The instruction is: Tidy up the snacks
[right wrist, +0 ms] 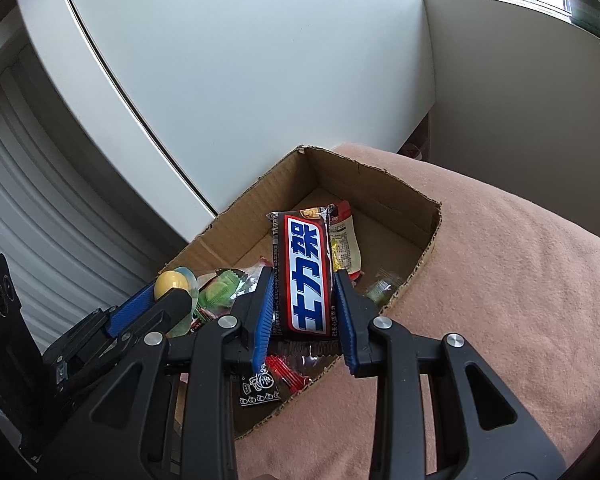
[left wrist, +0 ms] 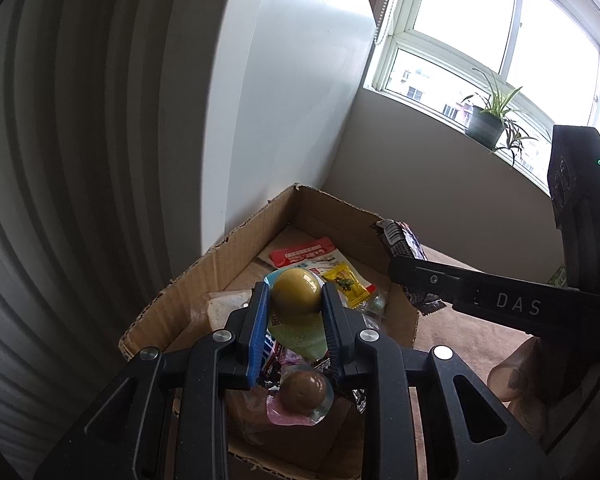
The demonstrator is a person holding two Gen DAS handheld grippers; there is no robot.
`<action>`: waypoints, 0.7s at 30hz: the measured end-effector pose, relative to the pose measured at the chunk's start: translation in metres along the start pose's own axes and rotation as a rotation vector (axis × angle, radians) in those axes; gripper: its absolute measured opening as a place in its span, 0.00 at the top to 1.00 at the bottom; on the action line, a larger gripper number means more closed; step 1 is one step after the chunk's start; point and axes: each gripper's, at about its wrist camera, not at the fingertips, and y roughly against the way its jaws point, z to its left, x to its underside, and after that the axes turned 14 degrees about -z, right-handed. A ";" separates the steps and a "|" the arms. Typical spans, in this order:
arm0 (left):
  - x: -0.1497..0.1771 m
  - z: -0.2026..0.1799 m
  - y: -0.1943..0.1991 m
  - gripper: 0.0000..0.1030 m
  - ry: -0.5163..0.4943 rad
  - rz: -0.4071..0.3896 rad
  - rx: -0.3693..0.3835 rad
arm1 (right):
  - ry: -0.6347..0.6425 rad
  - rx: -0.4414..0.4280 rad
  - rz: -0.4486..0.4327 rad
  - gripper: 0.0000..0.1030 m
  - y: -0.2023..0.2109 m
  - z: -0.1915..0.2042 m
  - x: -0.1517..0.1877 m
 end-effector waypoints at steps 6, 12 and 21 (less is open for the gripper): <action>-0.001 0.001 0.001 0.74 0.003 0.004 -0.016 | -0.022 -0.007 0.002 0.65 -0.005 -0.003 0.001; -0.001 0.001 0.002 0.57 0.013 0.002 -0.024 | -0.019 0.013 -0.033 0.47 0.009 -0.006 -0.002; 0.001 -0.002 0.005 0.43 -0.008 0.004 -0.043 | -0.031 0.053 -0.078 0.19 0.031 -0.019 -0.006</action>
